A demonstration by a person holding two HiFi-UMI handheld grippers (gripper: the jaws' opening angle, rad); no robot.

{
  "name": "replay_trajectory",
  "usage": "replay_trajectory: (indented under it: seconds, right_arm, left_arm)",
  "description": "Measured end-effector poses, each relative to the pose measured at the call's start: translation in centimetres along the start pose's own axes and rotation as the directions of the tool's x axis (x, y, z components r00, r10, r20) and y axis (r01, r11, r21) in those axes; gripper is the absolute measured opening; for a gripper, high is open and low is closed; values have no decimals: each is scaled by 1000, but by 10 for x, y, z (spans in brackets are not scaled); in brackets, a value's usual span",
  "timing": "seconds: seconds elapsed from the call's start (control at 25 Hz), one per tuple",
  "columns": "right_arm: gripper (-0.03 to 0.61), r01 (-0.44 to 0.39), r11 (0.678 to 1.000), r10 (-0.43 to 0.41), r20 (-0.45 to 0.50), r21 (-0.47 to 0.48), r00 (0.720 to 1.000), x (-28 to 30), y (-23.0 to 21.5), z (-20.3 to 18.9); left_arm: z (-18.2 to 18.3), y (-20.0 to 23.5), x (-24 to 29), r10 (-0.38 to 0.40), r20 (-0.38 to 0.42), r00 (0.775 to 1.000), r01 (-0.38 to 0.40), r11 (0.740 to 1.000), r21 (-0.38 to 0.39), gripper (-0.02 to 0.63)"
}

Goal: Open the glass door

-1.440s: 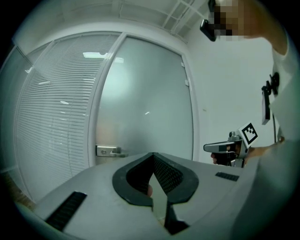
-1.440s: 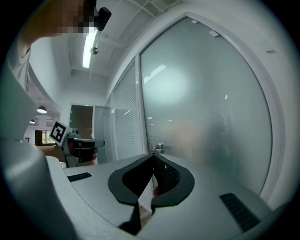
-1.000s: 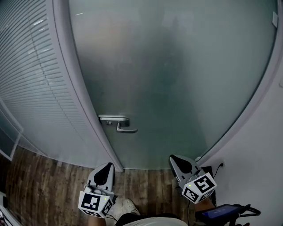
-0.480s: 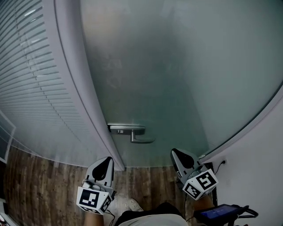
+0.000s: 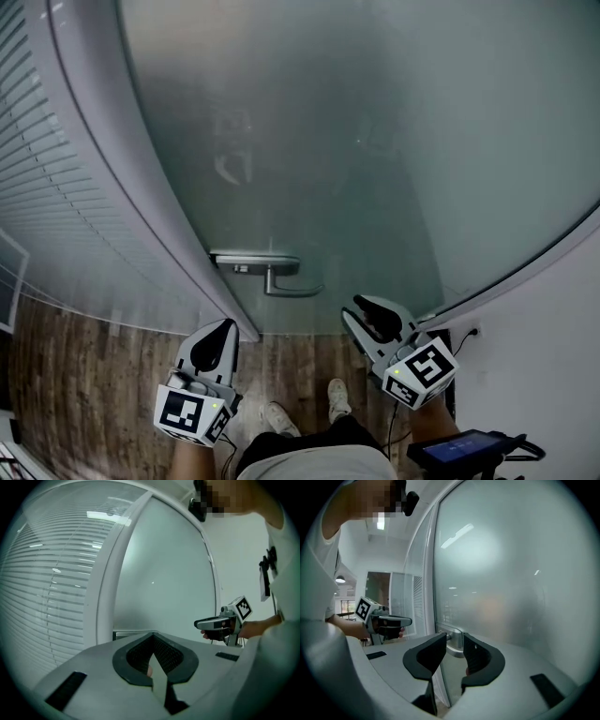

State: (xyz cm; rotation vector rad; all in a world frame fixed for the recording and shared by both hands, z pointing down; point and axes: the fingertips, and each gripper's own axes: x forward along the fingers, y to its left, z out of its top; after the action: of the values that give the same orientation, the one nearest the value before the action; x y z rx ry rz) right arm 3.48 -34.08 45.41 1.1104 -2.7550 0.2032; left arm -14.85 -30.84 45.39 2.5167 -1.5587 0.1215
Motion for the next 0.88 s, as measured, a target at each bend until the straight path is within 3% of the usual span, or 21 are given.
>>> replay_trajectory:
  seconds: [0.24, 0.56, 0.88]
  right_arm:
    - [167, -116, 991, 104, -141, -74, 985, 25, -14, -25]
    - [169, -253, 946, 176, -333, -202, 926, 59, -12, -56]
    - [169, -291, 926, 180, -397, -241, 900, 77, -8, -66]
  left_arm:
    - [-10, -11, 16, 48, -26, 999, -48, 999, -10, 0]
    - [-22, -13, 14, 102, -55, 993, -104, 994, -29, 0]
    - [-27, -13, 8, 107, -59, 993, -109, 994, -30, 0]
